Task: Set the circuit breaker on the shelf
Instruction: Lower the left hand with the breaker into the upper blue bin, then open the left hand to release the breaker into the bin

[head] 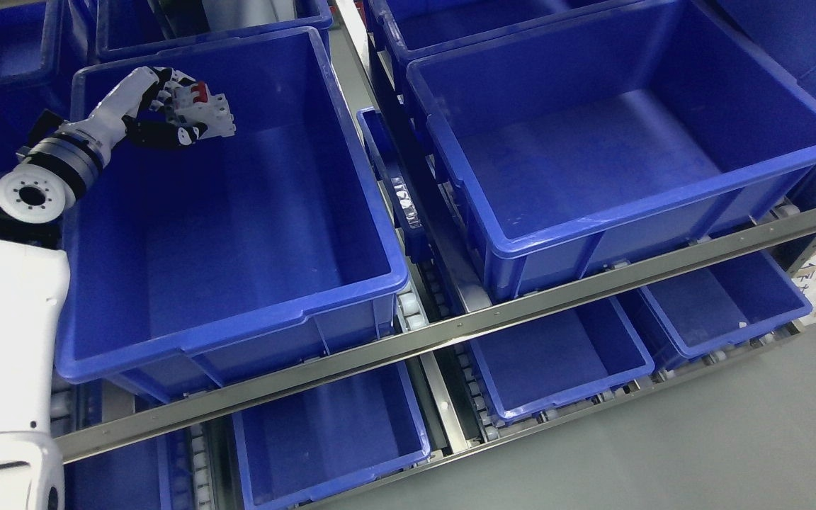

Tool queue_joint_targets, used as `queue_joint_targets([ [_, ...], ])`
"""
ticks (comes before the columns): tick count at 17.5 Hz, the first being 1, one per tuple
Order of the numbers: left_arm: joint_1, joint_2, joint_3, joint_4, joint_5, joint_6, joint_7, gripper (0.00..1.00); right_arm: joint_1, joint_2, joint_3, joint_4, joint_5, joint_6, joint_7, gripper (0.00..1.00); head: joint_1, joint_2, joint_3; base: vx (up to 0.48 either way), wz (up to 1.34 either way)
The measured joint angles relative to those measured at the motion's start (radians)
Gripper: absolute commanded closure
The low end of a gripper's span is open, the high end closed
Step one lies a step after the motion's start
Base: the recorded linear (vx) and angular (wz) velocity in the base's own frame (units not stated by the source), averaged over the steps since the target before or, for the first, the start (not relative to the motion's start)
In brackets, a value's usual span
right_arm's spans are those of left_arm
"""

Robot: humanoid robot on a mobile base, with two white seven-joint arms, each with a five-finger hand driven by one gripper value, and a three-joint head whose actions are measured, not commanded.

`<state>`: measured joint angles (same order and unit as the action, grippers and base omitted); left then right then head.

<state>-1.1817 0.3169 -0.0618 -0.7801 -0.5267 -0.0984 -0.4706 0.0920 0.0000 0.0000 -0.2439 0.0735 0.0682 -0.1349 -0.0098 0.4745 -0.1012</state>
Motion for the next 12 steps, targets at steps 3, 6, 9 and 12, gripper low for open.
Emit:
queue_joint_targets([
  [3, -0.030, -0.001, -0.027, 0.074, -0.008, 0.000, 0.016, 0.46, 0.000, 0.000, 0.000, 0.000, 0.000, 0.000, 0.000, 0.00, 0.0000, 0.000, 0.000, 0.000, 0.00],
  [6, -0.052, -0.003, -0.045, 0.122, -0.012, 0.000, 0.034, 0.36, 0.000, 0.000, 0.000, 0.000, 0.000, 0.000, 0.000, 0.00, 0.0000, 0.000, 0.000, 0.000, 0.00],
  [9, -0.064, -0.004, -0.059, 0.160, -0.014, -0.001, 0.042, 0.26, 0.000, 0.000, 0.000, 0.000, 0.000, 0.000, 0.004, 0.00, 0.0000, 0.000, 0.000, 0.000, 0.00],
  [12, -0.072, -0.005, -0.067, 0.189, -0.014, -0.001, 0.067, 0.20, 0.000, 0.000, 0.000, 0.000, 0.000, 0.000, 0.002, 0.00, 0.0000, 0.000, 0.000, 0.000, 0.00],
])
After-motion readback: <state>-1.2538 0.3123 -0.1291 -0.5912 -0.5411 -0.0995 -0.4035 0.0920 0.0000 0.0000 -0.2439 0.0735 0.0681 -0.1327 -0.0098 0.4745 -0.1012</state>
